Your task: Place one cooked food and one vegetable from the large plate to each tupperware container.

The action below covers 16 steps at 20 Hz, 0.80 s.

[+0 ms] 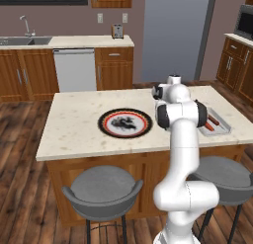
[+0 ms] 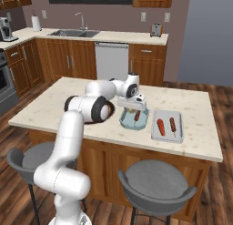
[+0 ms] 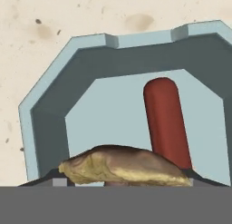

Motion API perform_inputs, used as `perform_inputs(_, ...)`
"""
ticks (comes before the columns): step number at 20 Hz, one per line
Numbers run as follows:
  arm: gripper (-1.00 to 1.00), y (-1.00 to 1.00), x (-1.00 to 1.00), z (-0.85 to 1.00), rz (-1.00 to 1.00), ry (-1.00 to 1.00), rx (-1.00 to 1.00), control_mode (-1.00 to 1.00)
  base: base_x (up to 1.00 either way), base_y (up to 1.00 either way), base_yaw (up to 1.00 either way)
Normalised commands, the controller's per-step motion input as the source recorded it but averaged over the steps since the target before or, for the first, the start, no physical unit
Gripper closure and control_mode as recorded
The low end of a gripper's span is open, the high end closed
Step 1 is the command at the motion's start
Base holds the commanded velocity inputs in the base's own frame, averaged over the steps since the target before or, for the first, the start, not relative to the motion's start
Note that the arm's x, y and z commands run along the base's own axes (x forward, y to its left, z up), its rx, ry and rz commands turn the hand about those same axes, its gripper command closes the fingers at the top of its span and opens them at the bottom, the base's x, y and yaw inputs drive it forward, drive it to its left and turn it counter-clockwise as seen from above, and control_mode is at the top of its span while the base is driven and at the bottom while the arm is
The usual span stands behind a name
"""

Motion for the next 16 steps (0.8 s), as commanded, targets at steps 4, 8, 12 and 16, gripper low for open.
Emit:
perform_inputs(4,1.00,0.01,0.28,-0.42,0.00,0.08,-0.01,-1.00,0.00,0.00,0.00)
perform_inputs(8,1.00,-0.01,-0.19,-0.69,0.00,0.15,0.00,-1.00,0.00,0.00,0.00)
perform_inputs(12,-1.00,0.05,-0.59,-0.96,0.00,0.12,0.00,-1.00,0.00,0.00,0.00)
perform_inputs(16,-1.00,0.02,-0.70,-0.16,0.00,0.00,0.03,-1.00,0.00,0.00,0.00)
